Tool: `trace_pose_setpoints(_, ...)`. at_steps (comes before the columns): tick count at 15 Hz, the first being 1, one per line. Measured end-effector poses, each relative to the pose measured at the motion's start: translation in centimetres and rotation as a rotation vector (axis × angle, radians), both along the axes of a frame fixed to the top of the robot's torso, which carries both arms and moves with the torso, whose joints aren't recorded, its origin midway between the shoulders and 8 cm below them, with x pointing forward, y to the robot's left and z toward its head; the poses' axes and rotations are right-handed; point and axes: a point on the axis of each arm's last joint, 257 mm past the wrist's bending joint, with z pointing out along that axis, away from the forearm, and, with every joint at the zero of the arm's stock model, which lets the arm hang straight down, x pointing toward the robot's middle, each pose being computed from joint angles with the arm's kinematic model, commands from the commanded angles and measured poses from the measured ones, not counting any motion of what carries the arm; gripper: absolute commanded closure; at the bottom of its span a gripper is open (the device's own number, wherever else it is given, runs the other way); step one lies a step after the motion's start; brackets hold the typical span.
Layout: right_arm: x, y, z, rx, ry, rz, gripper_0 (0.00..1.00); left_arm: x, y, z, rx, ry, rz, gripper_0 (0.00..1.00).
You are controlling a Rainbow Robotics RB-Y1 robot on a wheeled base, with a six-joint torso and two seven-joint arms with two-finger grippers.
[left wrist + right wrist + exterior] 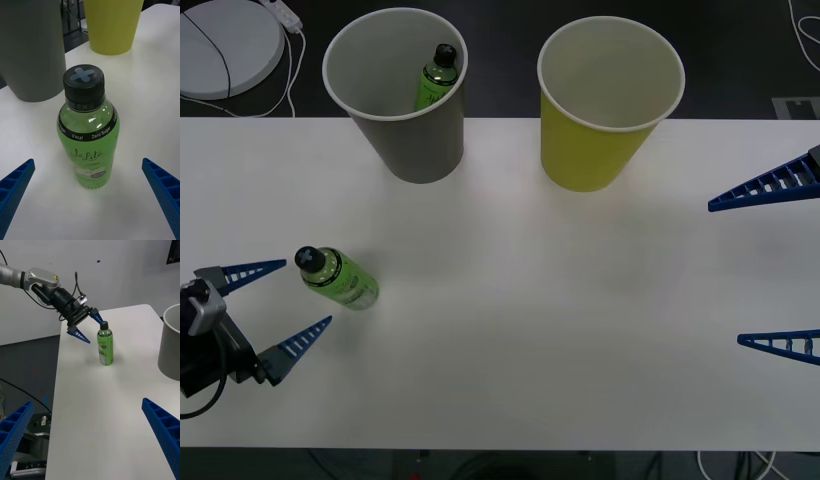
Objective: Put the can into the green bin and the plastic bottle into the gray bin
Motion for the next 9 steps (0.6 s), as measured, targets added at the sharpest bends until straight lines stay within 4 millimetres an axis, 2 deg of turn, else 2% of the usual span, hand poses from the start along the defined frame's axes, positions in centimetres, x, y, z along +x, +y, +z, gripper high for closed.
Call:
trace_pose_setpoints(4, 0.0, 0.0, 0.0, 0.000, 0.000, 0.000, 0.00, 0.7, -0.7, 0.0, -0.009, -0.007, 0.004, 0.00)
trace_pose_setpoints(9, 0.0, 0.0, 0.0, 0.000, 0.000, 0.000, 0.00, 1.7, -2.8, -0.2, -0.033, -0.012, -0.003, 0.00)
